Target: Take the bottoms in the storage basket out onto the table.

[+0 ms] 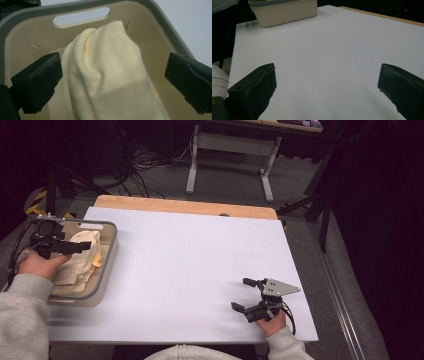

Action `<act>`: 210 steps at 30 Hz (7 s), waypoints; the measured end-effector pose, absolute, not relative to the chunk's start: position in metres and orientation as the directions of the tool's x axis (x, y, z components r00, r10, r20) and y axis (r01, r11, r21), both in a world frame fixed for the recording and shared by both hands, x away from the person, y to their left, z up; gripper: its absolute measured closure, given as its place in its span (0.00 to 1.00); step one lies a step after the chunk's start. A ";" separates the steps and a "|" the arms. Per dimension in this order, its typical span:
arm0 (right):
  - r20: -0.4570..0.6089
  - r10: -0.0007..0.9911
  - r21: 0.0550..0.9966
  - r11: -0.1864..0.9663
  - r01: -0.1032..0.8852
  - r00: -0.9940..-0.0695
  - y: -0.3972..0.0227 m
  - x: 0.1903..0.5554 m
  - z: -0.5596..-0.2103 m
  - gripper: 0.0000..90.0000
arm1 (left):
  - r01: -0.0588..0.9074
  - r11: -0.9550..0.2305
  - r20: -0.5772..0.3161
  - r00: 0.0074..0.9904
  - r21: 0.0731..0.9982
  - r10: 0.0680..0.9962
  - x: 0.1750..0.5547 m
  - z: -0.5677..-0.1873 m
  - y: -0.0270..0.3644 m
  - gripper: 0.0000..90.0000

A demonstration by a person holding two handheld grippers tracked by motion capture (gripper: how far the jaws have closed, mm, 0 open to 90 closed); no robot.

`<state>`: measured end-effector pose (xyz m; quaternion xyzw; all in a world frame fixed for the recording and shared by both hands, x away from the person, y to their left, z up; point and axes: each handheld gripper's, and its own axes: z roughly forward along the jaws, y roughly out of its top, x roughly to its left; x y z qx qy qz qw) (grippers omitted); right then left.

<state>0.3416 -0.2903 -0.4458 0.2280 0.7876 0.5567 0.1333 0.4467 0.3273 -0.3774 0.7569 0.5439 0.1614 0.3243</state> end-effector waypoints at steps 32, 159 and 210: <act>0.044 0.503 0.938 0.276 0.209 -0.863 -0.291 0.341 -0.446 0.02 | 0.875 -0.252 -0.114 0.324 0.413 0.939 0.473 -0.421 0.318 0.01; 0.039 0.505 0.938 0.278 0.205 -0.862 -0.290 0.341 -0.446 0.02 | 0.266 -0.042 -0.130 0.595 0.963 0.793 0.374 -0.301 0.218 0.55; 0.036 0.498 0.940 0.277 0.199 -0.867 -0.291 0.341 -0.445 0.02 | 0.427 -0.157 -0.327 0.840 0.890 0.434 0.380 -0.387 0.048 0.54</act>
